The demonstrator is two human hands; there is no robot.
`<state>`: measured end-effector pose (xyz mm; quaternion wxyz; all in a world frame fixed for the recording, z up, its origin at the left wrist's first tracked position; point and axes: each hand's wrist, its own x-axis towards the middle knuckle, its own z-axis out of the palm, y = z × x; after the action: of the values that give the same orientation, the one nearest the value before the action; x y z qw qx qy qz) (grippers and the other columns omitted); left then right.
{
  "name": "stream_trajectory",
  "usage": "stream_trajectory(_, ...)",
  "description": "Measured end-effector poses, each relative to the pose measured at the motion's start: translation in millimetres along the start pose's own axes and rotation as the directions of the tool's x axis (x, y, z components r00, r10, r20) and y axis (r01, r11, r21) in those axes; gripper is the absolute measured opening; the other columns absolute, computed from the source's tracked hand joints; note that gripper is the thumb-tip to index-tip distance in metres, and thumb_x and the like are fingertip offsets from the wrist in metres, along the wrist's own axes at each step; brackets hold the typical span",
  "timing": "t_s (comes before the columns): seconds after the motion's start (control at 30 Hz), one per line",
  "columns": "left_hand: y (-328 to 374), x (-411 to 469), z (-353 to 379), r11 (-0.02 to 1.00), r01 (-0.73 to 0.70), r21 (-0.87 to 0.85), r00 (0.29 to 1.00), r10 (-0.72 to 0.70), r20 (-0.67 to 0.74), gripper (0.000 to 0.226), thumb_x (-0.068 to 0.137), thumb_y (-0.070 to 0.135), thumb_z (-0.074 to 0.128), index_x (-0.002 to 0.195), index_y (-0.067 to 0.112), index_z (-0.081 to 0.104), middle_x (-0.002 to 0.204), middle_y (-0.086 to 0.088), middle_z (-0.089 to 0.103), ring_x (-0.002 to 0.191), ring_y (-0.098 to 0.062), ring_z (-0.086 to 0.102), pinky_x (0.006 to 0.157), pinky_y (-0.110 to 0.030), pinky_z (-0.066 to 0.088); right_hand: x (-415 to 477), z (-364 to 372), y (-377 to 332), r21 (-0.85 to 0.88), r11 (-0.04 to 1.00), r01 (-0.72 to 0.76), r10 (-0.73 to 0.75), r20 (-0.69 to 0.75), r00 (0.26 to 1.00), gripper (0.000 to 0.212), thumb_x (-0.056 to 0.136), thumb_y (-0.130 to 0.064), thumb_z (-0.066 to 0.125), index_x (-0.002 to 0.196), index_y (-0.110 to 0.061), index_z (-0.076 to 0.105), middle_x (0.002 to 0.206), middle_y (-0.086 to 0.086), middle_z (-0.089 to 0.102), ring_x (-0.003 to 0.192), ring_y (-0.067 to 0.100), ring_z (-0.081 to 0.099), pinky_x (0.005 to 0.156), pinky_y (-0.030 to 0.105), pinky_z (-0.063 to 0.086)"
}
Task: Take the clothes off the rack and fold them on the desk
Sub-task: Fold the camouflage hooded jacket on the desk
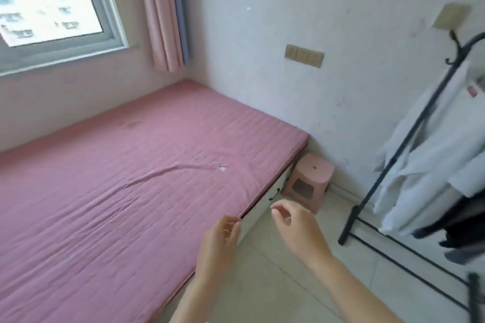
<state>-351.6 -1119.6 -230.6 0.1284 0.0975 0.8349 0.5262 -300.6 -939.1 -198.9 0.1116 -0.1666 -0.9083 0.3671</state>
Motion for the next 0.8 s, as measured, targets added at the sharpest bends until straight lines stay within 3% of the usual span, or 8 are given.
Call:
stream_trajectory(0.13, 85, 25, 52, 0.983, -0.184, 0.015, 0.976, 0.181, 0.124, 0.014, 0.094, 0.020, 0.059, 0.089, 0.033, 0.063, 0.081, 0.014, 0.069, 0.079, -0.003, 0.064, 0.075, -0.033, 0.053, -3, -92, 29, 0.028, 0.997, -0.076, 0.080, -0.176, 0.981, 0.017, 0.098, -0.028, 0.048, 0.101, -0.028, 0.065, 0.098, -0.017, 0.065, 0.089, 0.000, 0.058, 0.077, 0.017, 0.046)
stream_trajectory(0.27, 154, 45, 127, 0.948, -0.319, 0.014, 0.922, 0.307, 0.234, 0.021, 0.092, 0.013, 0.061, 0.082, 0.032, 0.066, 0.077, 0.019, 0.070, 0.072, 0.002, 0.065, 0.069, -0.020, 0.048, -4, -180, 80, 0.015, 0.992, -0.125, 0.125, -0.267, 0.956, 0.023, 0.101, -0.025, 0.042, 0.108, -0.026, 0.063, 0.104, -0.011, 0.067, 0.095, 0.003, 0.060, 0.080, 0.016, 0.045)
stream_trajectory(0.4, 217, 49, 229, 0.923, -0.386, 0.015, 0.864, 0.355, 0.358, 0.028, 0.089, 0.012, 0.066, 0.087, 0.040, 0.067, 0.080, 0.012, 0.073, 0.074, -0.001, 0.068, 0.068, -0.016, 0.051, -14, -277, 152, 0.029, 0.972, -0.231, 0.227, -0.350, 0.909, 0.024, 0.101, -0.034, 0.039, 0.115, -0.031, 0.059, 0.103, -0.018, 0.062, 0.096, 0.000, 0.058, 0.087, 0.021, 0.048)
stream_trajectory(0.47, 246, 46, 283, 0.919, -0.395, 0.004, 0.839, 0.359, 0.409, 0.026, 0.088, 0.012, 0.068, 0.078, 0.036, 0.070, 0.078, 0.013, 0.073, 0.072, 0.003, 0.066, 0.066, -0.008, 0.048, -21, -323, 189, 0.044, 0.958, -0.282, 0.277, -0.382, 0.882, 0.025, 0.100, -0.036, 0.038, 0.115, -0.033, 0.057, 0.102, -0.022, 0.056, 0.097, -0.003, 0.056, 0.086, 0.021, 0.048)
stream_trajectory(0.57, 283, 41, 359, 0.911, -0.411, -0.014, 0.786, 0.362, 0.501, 0.020, 0.086, 0.012, 0.069, 0.081, 0.031, 0.070, 0.073, 0.014, 0.071, 0.077, 0.008, 0.064, 0.068, -0.003, 0.044, -30, -383, 246, 0.046, 0.939, -0.341, 0.328, -0.425, 0.844, 0.026, 0.100, -0.036, 0.038, 0.119, -0.032, 0.054, 0.110, -0.021, 0.055, 0.101, -0.001, 0.056, 0.088, 0.025, 0.049)
stream_trajectory(0.7, 324, 42, 445, 0.879, -0.477, -0.005, 0.691, 0.379, 0.616, 0.026, 0.084, 0.016, 0.071, 0.076, 0.040, 0.068, 0.069, 0.041, 0.061, 0.075, 0.014, 0.062, 0.070, -0.001, 0.042, -47, -450, 313, 0.024, 0.909, -0.417, 0.374, -0.491, 0.787, 0.028, 0.100, -0.032, 0.040, 0.125, -0.030, 0.052, 0.111, -0.020, 0.056, 0.100, 0.000, 0.055, 0.087, 0.023, 0.049)
stream_trajectory(0.8, 347, 43, 503, 0.873, -0.487, -0.023, 0.641, 0.375, 0.669, 0.024, 0.080, 0.023, 0.071, 0.069, 0.045, 0.068, 0.075, 0.018, 0.071, 0.073, -0.005, 0.068, 0.070, -0.011, 0.047, -59, -490, 355, 0.031, 0.874, -0.486, 0.418, -0.561, 0.715, 0.027, 0.098, -0.029, 0.042, 0.123, -0.029, 0.053, 0.107, -0.020, 0.056, 0.094, 0.003, 0.058, 0.084, 0.025, 0.051)
